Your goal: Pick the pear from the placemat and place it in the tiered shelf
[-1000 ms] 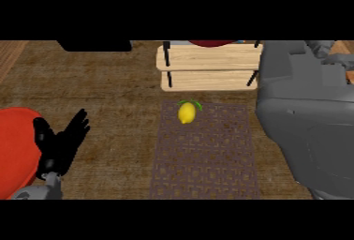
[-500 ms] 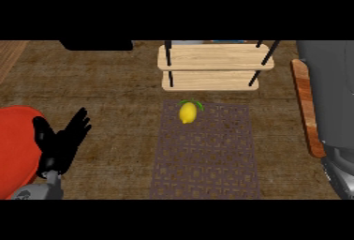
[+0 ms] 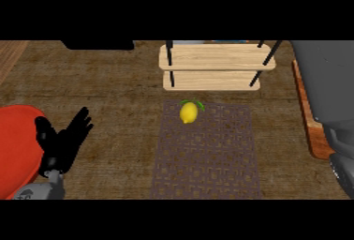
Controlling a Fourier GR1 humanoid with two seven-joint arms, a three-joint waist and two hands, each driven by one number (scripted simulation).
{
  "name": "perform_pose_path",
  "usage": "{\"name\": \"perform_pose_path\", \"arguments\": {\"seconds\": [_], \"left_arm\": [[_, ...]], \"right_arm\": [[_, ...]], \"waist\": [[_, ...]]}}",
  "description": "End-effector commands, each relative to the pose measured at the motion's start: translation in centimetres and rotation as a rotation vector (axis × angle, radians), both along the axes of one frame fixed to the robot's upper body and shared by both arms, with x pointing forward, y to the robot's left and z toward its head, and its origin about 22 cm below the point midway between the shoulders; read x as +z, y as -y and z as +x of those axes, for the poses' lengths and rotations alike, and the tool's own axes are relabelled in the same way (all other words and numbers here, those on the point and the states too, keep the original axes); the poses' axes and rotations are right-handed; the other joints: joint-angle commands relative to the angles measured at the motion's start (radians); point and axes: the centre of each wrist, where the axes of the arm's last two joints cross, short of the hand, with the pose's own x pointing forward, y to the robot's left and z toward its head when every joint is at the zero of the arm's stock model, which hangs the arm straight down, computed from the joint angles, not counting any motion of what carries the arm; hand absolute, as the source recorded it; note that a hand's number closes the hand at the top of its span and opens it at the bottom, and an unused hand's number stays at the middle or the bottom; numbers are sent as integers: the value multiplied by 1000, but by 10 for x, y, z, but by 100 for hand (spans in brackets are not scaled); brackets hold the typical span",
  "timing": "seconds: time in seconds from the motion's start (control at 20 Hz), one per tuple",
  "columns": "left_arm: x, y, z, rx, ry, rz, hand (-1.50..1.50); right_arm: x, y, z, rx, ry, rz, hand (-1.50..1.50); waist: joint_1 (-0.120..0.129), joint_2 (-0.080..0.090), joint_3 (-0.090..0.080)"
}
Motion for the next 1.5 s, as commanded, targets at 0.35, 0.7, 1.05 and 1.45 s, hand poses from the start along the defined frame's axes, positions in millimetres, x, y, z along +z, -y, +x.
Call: {"name": "perform_pose_path", "arguments": {"seconds": [0.35, 0.7, 1.05, 1.45], "left_arm": [[-11, -6, 4, -4, -62, -6, 0], [-1, -3, -7, -2, -56, 9, 0], [-4, 16, -12, 3, -38, -7, 0], [8, -4, 2, -9, -48, 11, 0]], "right_arm": [[-38, 12, 37, -6, 66, -16, 150], [-22, 5, 44, 60, 47, 5, 150], [-34, 15, 53, 31, 17, -86, 150], [-34, 36, 57, -65, 90, 353, -150]], "waist": [[-1, 6, -5], [6, 2, -5], [4, 2, -4], [5, 5, -4]]}}
